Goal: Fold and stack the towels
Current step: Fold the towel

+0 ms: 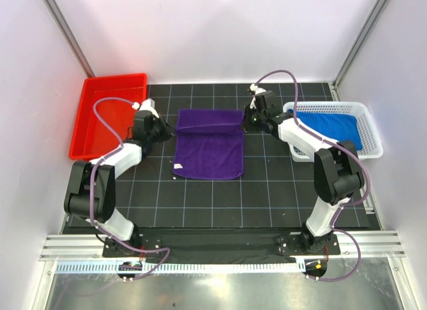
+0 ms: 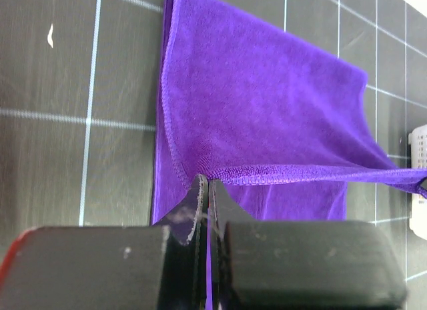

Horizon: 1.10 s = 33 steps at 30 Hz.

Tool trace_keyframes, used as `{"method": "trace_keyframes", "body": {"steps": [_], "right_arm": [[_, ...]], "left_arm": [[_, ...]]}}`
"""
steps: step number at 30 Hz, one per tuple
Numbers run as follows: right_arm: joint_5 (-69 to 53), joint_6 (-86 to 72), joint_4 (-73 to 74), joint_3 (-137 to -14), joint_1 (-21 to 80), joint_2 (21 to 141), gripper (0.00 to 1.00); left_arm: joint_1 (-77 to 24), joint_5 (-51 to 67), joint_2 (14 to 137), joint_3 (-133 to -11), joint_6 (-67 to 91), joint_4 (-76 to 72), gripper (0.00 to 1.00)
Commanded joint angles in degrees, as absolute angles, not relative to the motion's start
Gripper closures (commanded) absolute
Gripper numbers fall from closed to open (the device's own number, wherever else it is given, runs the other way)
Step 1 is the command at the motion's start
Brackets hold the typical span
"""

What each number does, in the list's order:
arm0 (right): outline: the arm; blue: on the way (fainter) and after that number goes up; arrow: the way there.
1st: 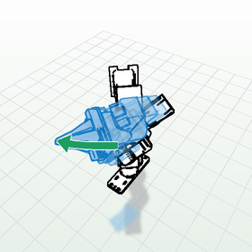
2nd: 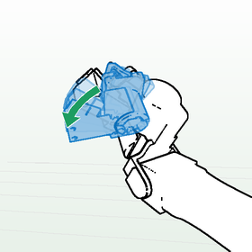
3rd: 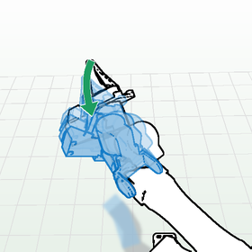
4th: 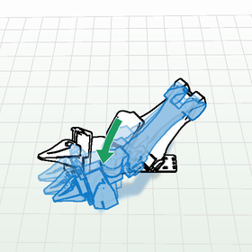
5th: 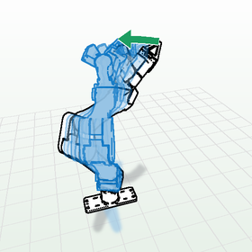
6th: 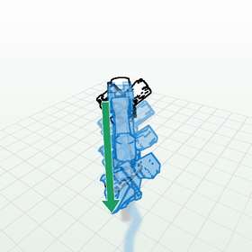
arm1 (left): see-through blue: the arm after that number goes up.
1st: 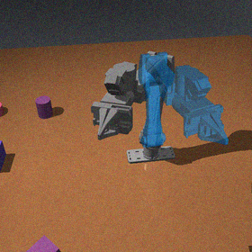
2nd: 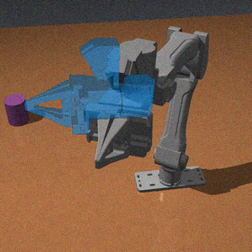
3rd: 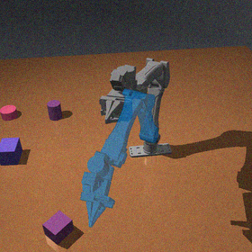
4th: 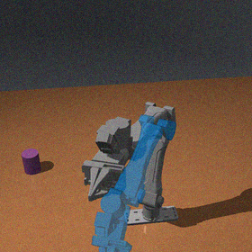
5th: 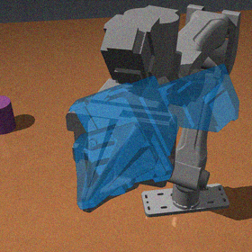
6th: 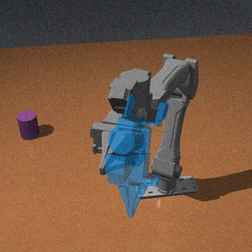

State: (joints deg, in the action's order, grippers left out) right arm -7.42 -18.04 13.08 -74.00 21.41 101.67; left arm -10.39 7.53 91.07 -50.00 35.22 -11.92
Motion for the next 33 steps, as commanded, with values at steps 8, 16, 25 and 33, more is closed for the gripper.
{"method": "trace_keyframes", "body": {"steps": [8,16,25,33], "right_arm": [[-5.0,-17.8,13.2,-69.6,22.9,94.0,0.99],[-4.0,-17.5,13.6,-67.4,23.5,91.3,0.99],[-2.9,-17.7,12.6,-64.4,24.7,89.3,0.99],[-2.5,-18.1,12.4,-62.7,25.8,87.5,0.99]], "left_arm": [[-10.7,6.4,85.1,-48.7,34.6,-6.0,1.0],[-10.7,6.6,82.4,-47.5,33.8,-4.4,1.0],[-10.9,6.4,80.0,-46.2,33.0,-3.3,1.0],[-10.8,5.9,77.8,-45.4,32.3,-2.3,1.0]]}}
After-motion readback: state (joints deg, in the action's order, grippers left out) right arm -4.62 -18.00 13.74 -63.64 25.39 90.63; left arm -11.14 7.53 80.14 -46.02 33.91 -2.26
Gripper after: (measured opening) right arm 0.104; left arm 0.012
